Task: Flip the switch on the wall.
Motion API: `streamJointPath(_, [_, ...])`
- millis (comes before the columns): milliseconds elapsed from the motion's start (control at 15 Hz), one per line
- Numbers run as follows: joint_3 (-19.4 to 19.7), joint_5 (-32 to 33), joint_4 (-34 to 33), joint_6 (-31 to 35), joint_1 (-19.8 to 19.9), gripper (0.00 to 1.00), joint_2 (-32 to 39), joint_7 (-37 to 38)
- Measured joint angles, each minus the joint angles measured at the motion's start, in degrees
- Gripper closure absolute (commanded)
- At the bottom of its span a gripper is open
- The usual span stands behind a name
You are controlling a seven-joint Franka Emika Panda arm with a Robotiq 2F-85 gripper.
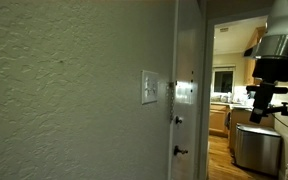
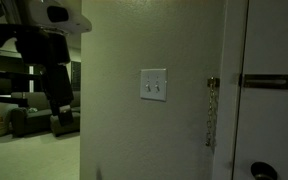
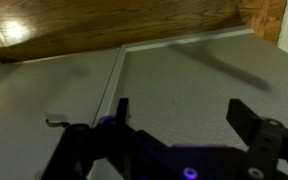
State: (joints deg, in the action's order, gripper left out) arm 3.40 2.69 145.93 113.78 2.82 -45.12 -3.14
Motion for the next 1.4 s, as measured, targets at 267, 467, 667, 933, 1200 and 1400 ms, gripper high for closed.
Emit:
streamJointPath(267, [-0.46, -0.06, -0.52, 2.88, -0.87, 0.00, 4.48, -0.10])
streamJointPath(467, [-1.08, -0.06, -1.62, 6.96, -1.15, 0.00, 9.07, -0.10])
streamJointPath(667, [-1.48, -0.06, -3.65, 11.50, -1.16, 0.00, 14.01, -0.10])
streamJointPath(933, [-1.65, -0.06, -8.02, 15.89, -1.16, 0.00, 20.26, -0.10])
streamJointPath(1200, [-2.07, 0.02, -12.60, 16.56, -1.16, 0.00, 24.34, -0.10])
streamJointPath(1400, [-2.25, 0.03, -13.35, 16.56, -1.16, 0.00, 24.95, -0.10])
